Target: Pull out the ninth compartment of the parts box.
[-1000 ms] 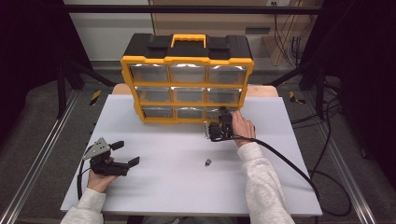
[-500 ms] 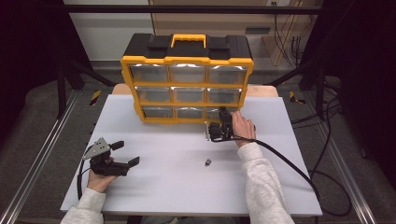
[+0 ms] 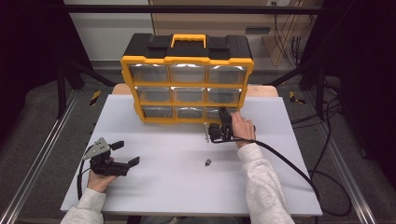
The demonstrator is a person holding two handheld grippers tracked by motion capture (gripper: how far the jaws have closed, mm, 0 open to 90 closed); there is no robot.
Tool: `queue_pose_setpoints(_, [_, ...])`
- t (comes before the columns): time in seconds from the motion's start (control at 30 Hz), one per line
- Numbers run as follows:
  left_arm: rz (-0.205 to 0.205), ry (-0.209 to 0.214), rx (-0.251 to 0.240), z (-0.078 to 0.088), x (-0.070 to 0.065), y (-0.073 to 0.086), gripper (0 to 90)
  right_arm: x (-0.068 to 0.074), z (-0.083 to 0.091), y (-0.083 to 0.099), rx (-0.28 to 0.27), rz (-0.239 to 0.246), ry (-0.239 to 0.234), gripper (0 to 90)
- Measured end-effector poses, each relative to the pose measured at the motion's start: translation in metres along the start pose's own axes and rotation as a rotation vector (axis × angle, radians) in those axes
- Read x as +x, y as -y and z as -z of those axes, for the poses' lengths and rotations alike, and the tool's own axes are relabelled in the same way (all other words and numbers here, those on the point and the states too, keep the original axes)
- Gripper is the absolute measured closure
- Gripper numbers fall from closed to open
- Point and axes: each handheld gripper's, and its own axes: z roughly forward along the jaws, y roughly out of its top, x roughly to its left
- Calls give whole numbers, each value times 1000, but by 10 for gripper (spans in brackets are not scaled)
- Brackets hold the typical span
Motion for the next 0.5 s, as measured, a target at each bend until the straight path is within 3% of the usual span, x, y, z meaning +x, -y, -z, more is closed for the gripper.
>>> queue_pose_setpoints(0.5, [-1, 3, 3, 0, -1, 0, 0, 1, 11, -1, -1, 14, -6, 763])
